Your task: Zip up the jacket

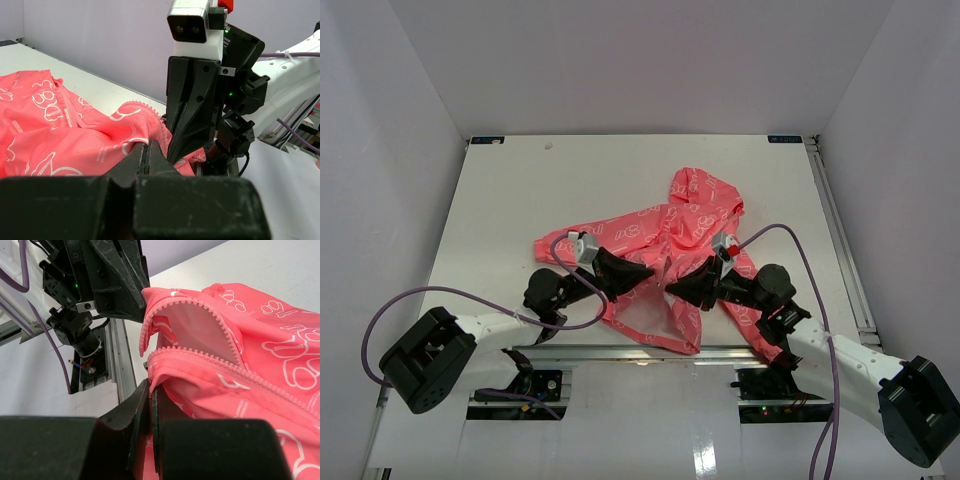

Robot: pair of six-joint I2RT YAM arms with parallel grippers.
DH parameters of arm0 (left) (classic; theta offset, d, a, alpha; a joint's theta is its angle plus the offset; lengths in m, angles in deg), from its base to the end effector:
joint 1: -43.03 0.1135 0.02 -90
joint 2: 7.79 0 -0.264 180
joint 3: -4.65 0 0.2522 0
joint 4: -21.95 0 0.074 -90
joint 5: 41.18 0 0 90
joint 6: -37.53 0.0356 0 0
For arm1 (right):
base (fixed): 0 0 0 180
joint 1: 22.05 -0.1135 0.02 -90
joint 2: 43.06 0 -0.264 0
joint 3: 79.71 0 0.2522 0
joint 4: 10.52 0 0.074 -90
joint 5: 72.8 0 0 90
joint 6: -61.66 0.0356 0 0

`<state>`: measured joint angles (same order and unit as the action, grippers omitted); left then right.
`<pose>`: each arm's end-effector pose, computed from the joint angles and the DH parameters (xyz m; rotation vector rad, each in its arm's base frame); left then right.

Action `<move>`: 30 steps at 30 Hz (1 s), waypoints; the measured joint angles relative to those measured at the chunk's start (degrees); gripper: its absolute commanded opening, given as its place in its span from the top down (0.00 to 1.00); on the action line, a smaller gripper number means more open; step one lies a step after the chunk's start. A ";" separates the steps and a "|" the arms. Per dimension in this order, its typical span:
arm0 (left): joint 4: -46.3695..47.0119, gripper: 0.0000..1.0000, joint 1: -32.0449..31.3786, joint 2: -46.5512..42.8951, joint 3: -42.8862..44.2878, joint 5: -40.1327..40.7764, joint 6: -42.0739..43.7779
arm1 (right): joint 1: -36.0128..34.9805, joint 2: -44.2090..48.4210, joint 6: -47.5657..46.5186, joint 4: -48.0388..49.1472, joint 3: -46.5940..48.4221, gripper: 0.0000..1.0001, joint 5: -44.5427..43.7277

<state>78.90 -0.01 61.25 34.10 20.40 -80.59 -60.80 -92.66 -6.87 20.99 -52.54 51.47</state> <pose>0.1495 -0.1628 0.2307 0.6405 1.2864 -1.3552 0.1311 0.1309 0.2346 -0.7505 1.3814 1.2639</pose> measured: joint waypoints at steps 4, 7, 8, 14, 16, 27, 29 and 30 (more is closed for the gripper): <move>-0.03 1.00 -0.25 0.15 0.00 -0.11 0.52 | -0.01 0.01 0.56 0.20 0.00 0.92 -0.67; -0.08 1.00 -0.33 0.15 0.00 -0.13 1.20 | -0.01 0.10 0.92 0.39 0.00 0.92 -1.12; -0.13 1.00 -0.33 0.15 0.00 -0.12 1.42 | -0.01 0.12 1.03 0.40 0.00 0.92 -1.18; -0.46 1.00 -0.61 0.15 0.00 0.29 2.27 | -0.01 0.74 1.86 0.38 0.00 0.92 -1.42; -0.50 1.00 -0.64 0.15 0.00 0.51 2.55 | -0.01 1.17 2.03 0.38 0.00 0.92 -1.55; -1.11 1.00 -0.64 0.06 -0.01 2.62 3.86 | -0.05 2.01 2.45 -0.51 -0.02 0.92 -2.42; -1.07 1.00 -0.64 0.06 -0.10 3.04 4.06 | -0.05 2.01 2.70 -0.87 -0.01 0.92 -2.57; -1.04 1.00 -0.64 0.06 -0.20 3.24 4.14 | -0.05 2.01 2.85 -1.09 0.00 0.92 -2.62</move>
<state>77.87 -0.65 61.31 33.90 23.64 -76.44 -60.86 -90.65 -4.01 19.90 -52.54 48.85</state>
